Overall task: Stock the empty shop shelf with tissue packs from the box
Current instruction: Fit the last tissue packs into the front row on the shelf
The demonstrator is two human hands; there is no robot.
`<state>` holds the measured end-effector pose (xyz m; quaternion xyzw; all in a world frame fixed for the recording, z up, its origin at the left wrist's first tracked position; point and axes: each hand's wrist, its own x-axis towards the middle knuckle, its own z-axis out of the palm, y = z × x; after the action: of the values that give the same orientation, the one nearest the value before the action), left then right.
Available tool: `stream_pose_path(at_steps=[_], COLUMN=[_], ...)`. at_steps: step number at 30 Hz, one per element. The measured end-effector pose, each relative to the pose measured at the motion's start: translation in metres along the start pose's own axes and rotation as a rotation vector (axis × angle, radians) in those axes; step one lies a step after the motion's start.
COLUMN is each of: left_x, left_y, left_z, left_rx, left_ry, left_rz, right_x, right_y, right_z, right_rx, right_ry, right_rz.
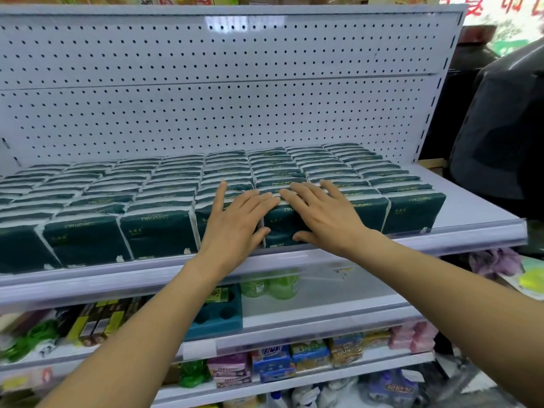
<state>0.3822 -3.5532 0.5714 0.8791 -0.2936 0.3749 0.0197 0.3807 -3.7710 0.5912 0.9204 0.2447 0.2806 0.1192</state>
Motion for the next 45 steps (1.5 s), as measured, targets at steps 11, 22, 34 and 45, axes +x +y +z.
stream_pose_path(at_steps=[11, 22, 34, 45], left_x=[-0.002, -0.003, -0.042, -0.122], left_y=[-0.003, -0.005, 0.044, 0.165], left_z=[0.006, 0.006, -0.027, 0.003], left_rx=[0.109, 0.109, 0.012, -0.208], left_ry=[-0.024, -0.101, 0.043, -0.197], left_rz=[0.040, 0.061, -0.089, -0.077], right_x=[-0.006, -0.005, -0.080, -0.251], right_y=[-0.002, -0.006, -0.037, -0.054], right_z=[0.005, -0.008, -0.031, 0.001], right_rx=[-0.064, -0.056, 0.090, 0.217], right_ry=[-0.051, -0.170, 0.202, 0.021], right_rz=[0.040, 0.046, 0.283, 0.445])
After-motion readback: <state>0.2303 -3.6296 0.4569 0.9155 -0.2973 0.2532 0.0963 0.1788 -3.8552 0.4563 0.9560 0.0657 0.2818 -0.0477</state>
